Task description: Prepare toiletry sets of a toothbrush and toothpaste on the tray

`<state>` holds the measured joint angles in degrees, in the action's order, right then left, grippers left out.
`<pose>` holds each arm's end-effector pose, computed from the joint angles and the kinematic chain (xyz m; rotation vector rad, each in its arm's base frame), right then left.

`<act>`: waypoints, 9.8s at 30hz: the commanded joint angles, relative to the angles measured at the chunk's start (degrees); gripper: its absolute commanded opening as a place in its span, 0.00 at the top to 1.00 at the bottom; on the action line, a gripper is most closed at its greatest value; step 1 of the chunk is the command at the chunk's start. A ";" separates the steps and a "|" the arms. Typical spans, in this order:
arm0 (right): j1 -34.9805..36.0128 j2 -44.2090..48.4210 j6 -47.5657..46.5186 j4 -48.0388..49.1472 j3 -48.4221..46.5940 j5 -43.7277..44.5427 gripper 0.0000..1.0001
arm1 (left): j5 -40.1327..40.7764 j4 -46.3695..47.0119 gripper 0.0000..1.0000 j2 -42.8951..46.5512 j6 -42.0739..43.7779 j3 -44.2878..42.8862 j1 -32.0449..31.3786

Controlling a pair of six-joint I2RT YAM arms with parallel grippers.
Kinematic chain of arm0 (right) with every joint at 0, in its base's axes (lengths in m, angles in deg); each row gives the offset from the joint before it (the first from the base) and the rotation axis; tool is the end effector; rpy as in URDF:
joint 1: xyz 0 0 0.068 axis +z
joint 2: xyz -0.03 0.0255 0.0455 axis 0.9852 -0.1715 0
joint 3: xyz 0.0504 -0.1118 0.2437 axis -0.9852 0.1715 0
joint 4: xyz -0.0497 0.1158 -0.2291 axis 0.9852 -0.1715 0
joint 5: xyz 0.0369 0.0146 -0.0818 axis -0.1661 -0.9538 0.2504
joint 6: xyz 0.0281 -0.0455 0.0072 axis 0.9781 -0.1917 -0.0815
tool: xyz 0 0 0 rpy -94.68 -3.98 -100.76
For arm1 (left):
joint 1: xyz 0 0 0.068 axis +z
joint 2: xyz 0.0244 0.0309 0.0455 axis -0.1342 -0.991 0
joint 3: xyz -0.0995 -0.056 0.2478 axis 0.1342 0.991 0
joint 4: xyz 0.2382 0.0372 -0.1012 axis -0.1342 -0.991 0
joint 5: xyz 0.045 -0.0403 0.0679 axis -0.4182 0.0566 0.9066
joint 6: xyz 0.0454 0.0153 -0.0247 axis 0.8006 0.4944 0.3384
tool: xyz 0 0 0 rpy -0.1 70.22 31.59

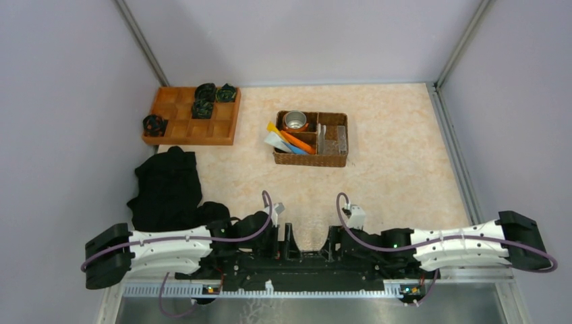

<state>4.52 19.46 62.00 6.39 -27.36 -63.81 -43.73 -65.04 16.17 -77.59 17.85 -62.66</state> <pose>0.0267 0.1476 0.1460 -0.1001 2.5467 0.7808 0.0540 -0.1644 0.1454 0.2666 2.6603 -1.1614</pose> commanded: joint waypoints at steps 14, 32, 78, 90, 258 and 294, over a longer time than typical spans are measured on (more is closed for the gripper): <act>-2.72 -3.12 -5.54 -4.92 -2.49 6.22 0.23 | 8.04 -5.08 0.01 -3.01 5.70 0.67 4.07; -6.83 -7.43 -9.73 -0.06 -2.45 3.62 0.23 | 5.11 -2.19 0.01 -6.31 9.51 0.94 8.80; -12.75 -2.82 -25.34 -24.39 -28.49 9.00 0.21 | 12.17 -27.45 0.01 5.12 25.73 -24.88 16.77; -44.55 -18.91 -50.82 -14.47 -46.77 -3.11 0.50 | 0.00 -20.14 0.75 -14.06 39.51 -38.85 39.80; 14.87 -76.18 -164.64 117.77 -24.01 66.62 0.35 | 3.42 -48.04 0.01 11.13 31.15 -37.11 43.52; 29.24 0.89 -136.25 77.24 -27.95 73.03 0.57 | -5.30 -31.74 0.18 -6.99 33.62 -34.20 43.56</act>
<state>33.87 26.59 -67.74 90.86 -49.83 4.82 -46.86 -99.93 10.10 -45.11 -15.88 -19.51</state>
